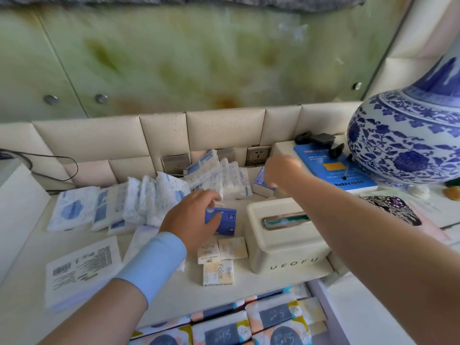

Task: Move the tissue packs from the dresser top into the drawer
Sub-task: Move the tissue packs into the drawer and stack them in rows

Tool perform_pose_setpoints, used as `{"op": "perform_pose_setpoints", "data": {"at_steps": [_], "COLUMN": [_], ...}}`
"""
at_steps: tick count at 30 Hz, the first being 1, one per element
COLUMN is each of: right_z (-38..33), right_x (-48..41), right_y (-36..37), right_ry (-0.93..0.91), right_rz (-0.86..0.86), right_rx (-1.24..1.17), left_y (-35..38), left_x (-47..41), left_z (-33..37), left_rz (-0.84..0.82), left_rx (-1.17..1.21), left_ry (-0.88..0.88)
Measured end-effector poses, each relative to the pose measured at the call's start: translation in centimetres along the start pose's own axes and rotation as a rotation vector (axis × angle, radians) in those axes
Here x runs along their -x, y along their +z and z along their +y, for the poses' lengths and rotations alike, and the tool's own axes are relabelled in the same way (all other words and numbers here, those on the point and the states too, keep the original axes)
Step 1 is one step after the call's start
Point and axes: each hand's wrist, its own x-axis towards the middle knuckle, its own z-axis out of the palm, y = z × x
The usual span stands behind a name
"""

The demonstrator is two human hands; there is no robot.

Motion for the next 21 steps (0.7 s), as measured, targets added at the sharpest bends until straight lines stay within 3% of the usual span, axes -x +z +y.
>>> {"op": "perform_pose_setpoints", "data": {"at_steps": [3, 7, 9, 11, 13, 15, 17, 21], "right_z": [-0.7, -2.6, -3.4, -3.8, -3.6, -2.7, -2.1, -2.3], "right_x": [1.5, 5.0, 5.4, 4.4, 2.6, 1.0, 0.3, 0.0], "right_y": [-4.3, -5.7, -4.9, -3.9, -2.6, -0.8, 1.3, 2.8], "right_ry": [-0.216, -0.564, -0.623, -0.534, -0.347, -0.148, -0.017, -0.051], "right_rz": [-0.028, -0.309, -0.374, -0.379, -0.232, -0.102, -0.154, -0.291], "right_rx": [-0.222, -0.781, -0.917, -0.998, -0.792, -0.360, -0.147, -0.073], "left_y": [-0.4, -1.4, -1.7, -1.8, -1.9, -1.9, -1.7, -1.1], "left_x": [-0.2, -0.3, -0.3, 0.1, 0.7, 1.1, 1.2, 1.0], "left_z": [0.1, 1.4, 1.5, 1.1, 0.7, 0.5, 0.3, 0.2], "left_rz": [0.086, 0.180, 0.203, 0.200, 0.166, 0.132, 0.105, 0.047], "left_rx": [0.162, 0.539, 0.545, 0.474, 0.421, 0.394, 0.373, 0.324], "left_ry": [-0.001, -0.058, -0.144, -0.207, -0.230, -0.226, -0.216, -0.187]}}
